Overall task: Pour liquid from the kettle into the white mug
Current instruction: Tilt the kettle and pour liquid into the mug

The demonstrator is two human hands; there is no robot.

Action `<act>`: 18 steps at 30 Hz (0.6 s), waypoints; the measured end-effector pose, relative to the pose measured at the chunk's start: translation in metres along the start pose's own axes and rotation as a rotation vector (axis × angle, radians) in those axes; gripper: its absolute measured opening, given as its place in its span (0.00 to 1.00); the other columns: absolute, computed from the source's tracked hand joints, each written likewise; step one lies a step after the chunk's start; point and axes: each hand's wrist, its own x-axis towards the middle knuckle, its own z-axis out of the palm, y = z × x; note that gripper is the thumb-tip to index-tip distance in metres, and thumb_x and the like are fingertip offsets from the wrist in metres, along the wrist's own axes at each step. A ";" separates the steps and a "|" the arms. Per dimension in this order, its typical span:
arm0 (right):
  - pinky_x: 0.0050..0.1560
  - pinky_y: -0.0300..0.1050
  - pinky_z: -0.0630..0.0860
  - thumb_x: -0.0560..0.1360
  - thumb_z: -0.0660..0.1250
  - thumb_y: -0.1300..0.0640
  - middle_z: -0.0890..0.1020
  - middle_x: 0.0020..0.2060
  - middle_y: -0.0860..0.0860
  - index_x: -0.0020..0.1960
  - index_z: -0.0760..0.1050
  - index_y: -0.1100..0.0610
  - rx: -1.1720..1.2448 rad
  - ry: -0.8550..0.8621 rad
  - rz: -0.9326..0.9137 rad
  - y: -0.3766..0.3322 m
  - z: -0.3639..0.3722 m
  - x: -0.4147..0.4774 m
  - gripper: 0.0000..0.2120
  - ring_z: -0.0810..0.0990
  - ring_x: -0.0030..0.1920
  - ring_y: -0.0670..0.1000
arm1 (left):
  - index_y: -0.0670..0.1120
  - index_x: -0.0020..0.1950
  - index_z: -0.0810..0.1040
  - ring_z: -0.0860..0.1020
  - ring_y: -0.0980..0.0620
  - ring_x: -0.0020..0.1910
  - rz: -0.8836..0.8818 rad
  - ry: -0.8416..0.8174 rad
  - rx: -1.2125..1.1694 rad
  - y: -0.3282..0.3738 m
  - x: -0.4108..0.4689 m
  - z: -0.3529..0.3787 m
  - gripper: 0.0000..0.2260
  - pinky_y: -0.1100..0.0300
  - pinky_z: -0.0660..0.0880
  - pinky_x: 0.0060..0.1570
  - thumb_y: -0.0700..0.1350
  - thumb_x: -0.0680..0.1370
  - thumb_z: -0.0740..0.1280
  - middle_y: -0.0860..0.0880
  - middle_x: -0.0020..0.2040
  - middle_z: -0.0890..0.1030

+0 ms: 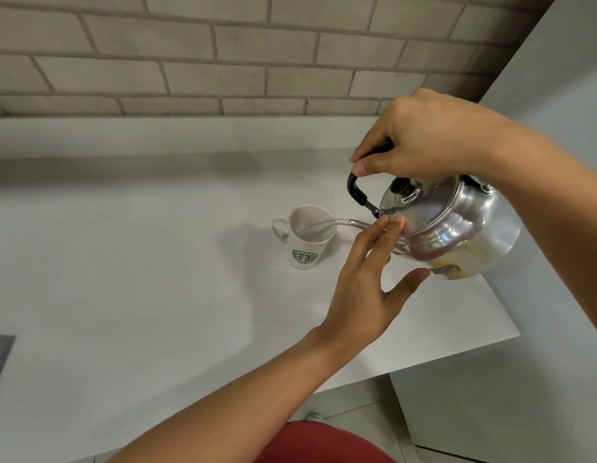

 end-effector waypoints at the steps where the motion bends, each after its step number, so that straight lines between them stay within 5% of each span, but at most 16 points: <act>1: 0.52 0.55 0.82 0.77 0.72 0.42 0.88 0.47 0.44 0.55 0.87 0.41 0.003 0.005 -0.005 0.000 0.000 0.000 0.09 0.83 0.49 0.49 | 0.41 0.79 0.69 0.70 0.49 0.77 0.000 -0.002 0.002 -0.001 0.000 0.000 0.32 0.48 0.79 0.66 0.43 0.78 0.77 0.44 0.76 0.71; 7: 0.48 0.48 0.80 0.78 0.72 0.43 0.88 0.49 0.41 0.56 0.87 0.43 0.041 0.045 -0.020 0.008 0.008 0.000 0.10 0.81 0.43 0.42 | 0.42 0.79 0.70 0.70 0.49 0.78 -0.013 -0.019 0.049 -0.005 -0.001 -0.005 0.31 0.46 0.78 0.67 0.45 0.78 0.76 0.43 0.75 0.71; 10: 0.51 0.46 0.79 0.77 0.72 0.43 0.88 0.50 0.41 0.56 0.87 0.42 0.094 0.104 -0.021 0.016 0.016 -0.007 0.10 0.83 0.48 0.45 | 0.45 0.79 0.71 0.70 0.49 0.77 -0.029 -0.026 0.096 -0.007 -0.002 -0.008 0.30 0.48 0.77 0.69 0.46 0.78 0.76 0.45 0.75 0.71; 15: 0.48 0.20 0.68 0.77 0.72 0.43 0.84 0.49 0.34 0.57 0.87 0.43 0.201 0.197 -0.003 0.034 0.034 -0.019 0.12 0.79 0.48 0.30 | 0.45 0.77 0.73 0.72 0.45 0.75 -0.001 -0.045 0.231 -0.011 -0.002 -0.014 0.28 0.60 0.69 0.74 0.48 0.78 0.76 0.43 0.74 0.73; 18: 0.48 0.16 0.65 0.77 0.73 0.43 0.83 0.47 0.34 0.57 0.87 0.44 0.278 0.275 0.035 0.041 0.046 -0.030 0.12 0.76 0.50 0.25 | 0.44 0.76 0.75 0.75 0.43 0.71 0.047 -0.063 0.312 -0.015 -0.003 -0.019 0.27 0.60 0.69 0.73 0.49 0.78 0.75 0.42 0.73 0.74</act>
